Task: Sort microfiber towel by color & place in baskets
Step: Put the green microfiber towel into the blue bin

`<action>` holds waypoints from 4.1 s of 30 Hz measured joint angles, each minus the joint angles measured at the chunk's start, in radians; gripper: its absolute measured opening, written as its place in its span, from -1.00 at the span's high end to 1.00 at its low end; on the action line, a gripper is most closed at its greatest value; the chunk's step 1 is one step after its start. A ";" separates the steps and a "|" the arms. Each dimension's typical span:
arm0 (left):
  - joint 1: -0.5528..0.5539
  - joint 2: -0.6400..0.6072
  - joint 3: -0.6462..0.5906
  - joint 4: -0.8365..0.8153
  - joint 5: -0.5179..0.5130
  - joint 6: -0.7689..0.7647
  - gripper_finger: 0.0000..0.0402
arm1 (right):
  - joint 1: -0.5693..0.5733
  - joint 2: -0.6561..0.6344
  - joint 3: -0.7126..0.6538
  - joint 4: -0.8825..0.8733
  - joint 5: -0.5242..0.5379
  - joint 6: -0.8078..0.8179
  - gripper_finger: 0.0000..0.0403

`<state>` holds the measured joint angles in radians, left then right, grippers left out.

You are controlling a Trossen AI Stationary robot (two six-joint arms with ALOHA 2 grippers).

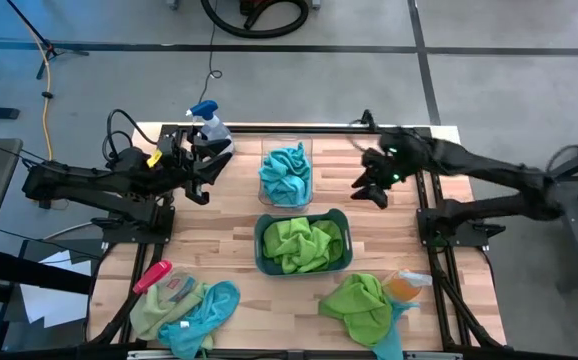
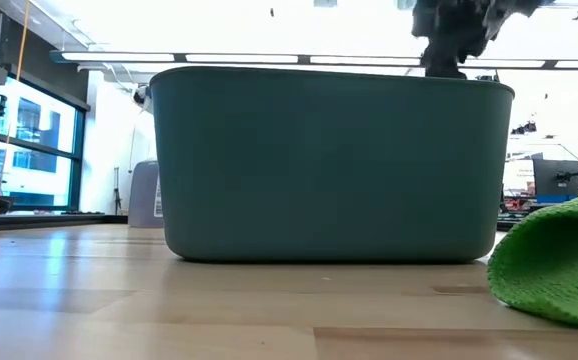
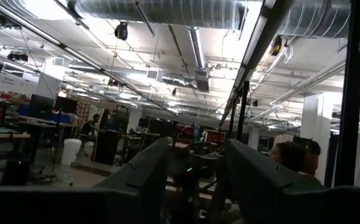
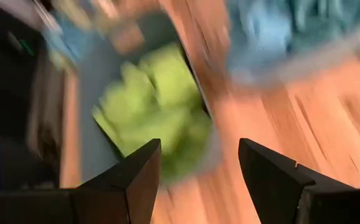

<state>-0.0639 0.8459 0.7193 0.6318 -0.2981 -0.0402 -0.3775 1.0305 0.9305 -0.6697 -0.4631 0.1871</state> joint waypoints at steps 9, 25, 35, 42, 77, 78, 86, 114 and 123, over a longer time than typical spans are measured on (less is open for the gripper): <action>-0.001 0.000 0.000 -0.016 0.000 -0.082 0.26 | 0.129 -0.182 -0.237 0.921 0.131 0.161 -0.06; -0.002 0.000 0.000 -0.235 0.121 -0.141 0.26 | 0.286 -0.061 -0.152 0.965 0.415 0.048 -0.06; -0.003 0.000 0.000 -0.269 0.173 -0.149 0.26 | 0.288 -0.061 -0.152 0.968 0.448 0.048 -0.06; -0.002 0.000 0.000 -0.269 0.173 -0.194 0.26 | 0.288 -0.061 -0.152 0.967 0.435 0.087 -0.06; -0.002 0.000 0.000 -0.271 0.127 -0.158 0.26 | 0.749 0.419 0.473 -0.211 0.061 0.120 -0.06; -0.002 0.000 0.000 -0.271 0.127 -0.151 0.26 | 0.765 0.449 0.484 -0.228 0.061 0.094 -0.06; -0.002 0.000 0.000 -0.270 0.127 -0.140 0.26 | 0.851 0.652 0.564 -0.407 0.148 -0.096 -0.06; -0.002 0.000 0.000 -0.271 0.133 -0.141 0.26 | 0.970 0.885 0.561 -0.528 0.298 -0.184 -0.06; -0.002 0.000 0.000 -0.271 0.135 -0.140 0.26 | 0.977 0.896 0.560 -0.550 0.299 -0.167 0.05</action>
<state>-0.0662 0.8460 0.7193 0.3611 -0.1631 -0.1806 0.5991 1.9263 1.4906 -1.2197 -0.1642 0.0200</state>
